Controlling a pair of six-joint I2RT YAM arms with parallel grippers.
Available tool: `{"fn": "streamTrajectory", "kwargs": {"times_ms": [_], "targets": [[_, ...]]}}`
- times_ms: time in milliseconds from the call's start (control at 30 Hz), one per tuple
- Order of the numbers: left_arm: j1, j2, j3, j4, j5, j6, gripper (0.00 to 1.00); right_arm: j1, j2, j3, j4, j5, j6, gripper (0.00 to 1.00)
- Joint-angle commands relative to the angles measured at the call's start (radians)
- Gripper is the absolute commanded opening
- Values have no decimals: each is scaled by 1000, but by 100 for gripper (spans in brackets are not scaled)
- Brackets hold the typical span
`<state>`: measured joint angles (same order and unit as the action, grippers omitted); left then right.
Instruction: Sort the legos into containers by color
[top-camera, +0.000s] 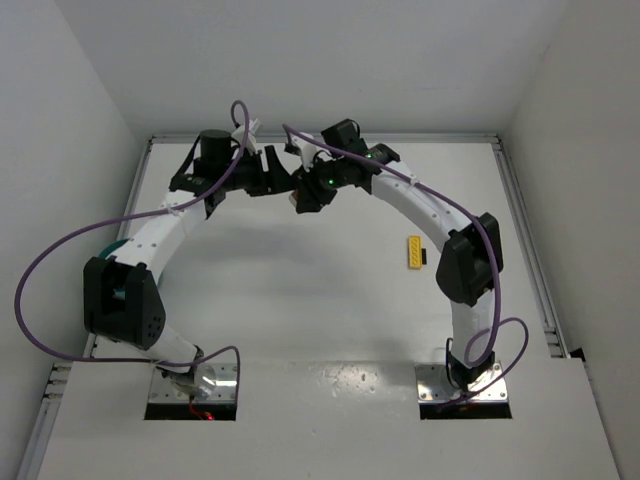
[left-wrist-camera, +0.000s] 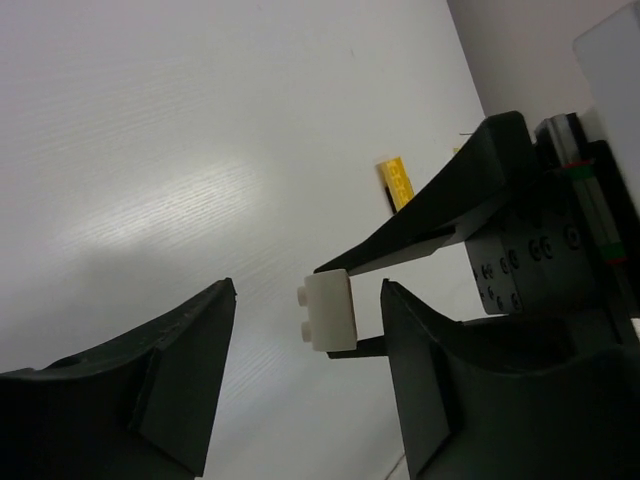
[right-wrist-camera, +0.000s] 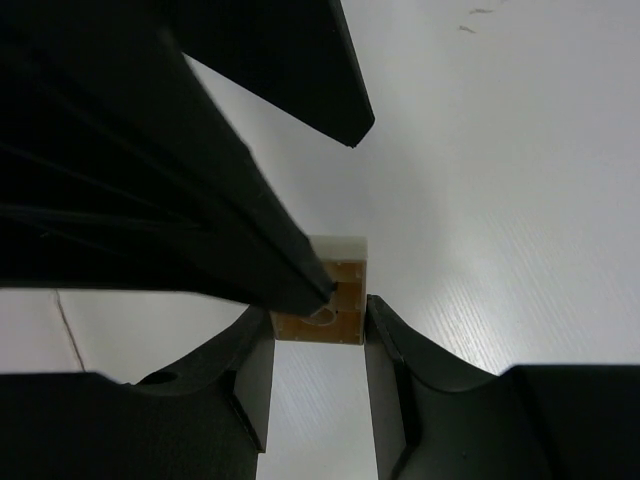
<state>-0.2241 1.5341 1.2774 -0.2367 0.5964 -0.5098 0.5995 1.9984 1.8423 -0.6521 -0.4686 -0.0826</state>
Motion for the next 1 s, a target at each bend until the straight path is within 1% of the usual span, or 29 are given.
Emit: {"fn": "streamTrajectory", "kwargs": {"times_ms": [0,67,333,433,533,567,633,700,733,800,833,900,933,967], "targets": [[-3,-11,-15,28,-10,-9,64,8,-78,15,48,-15,26,10],[-3,-11,-15,28,3,-9,59,8,-78,15,48,-15,26,10],[-3,-20,-53,28,23,-9,54,8,-78,25,48,-15,26,10],[-12,-20,-53,28,23,1,47,8,-78,25,48,-15,26,10],[-12,-20,-53,28,36,1,43,8,-78,34,48,-5,26,10],[-12,-20,-53,28,48,1,43,8,-67,34,48,-5,26,10],[-21,-11,-53,28,57,1,37,8,-67,34,48,4,26,10],[-21,-2,-53,40,97,1,33,17,-67,34,48,4,26,10],[-21,-2,-53,40,112,1,28,17,-67,34,57,4,17,10],[-21,-2,-53,51,147,1,23,17,-67,34,57,13,17,10],[-21,7,-53,51,158,1,17,17,-67,34,66,13,17,10],[-21,8,-53,60,172,1,10,17,-58,44,66,13,17,10],[-21,8,-53,60,172,1,2,17,-58,44,66,13,17,10],[-21,8,-53,60,172,1,0,17,-58,44,66,22,17,12]]}}
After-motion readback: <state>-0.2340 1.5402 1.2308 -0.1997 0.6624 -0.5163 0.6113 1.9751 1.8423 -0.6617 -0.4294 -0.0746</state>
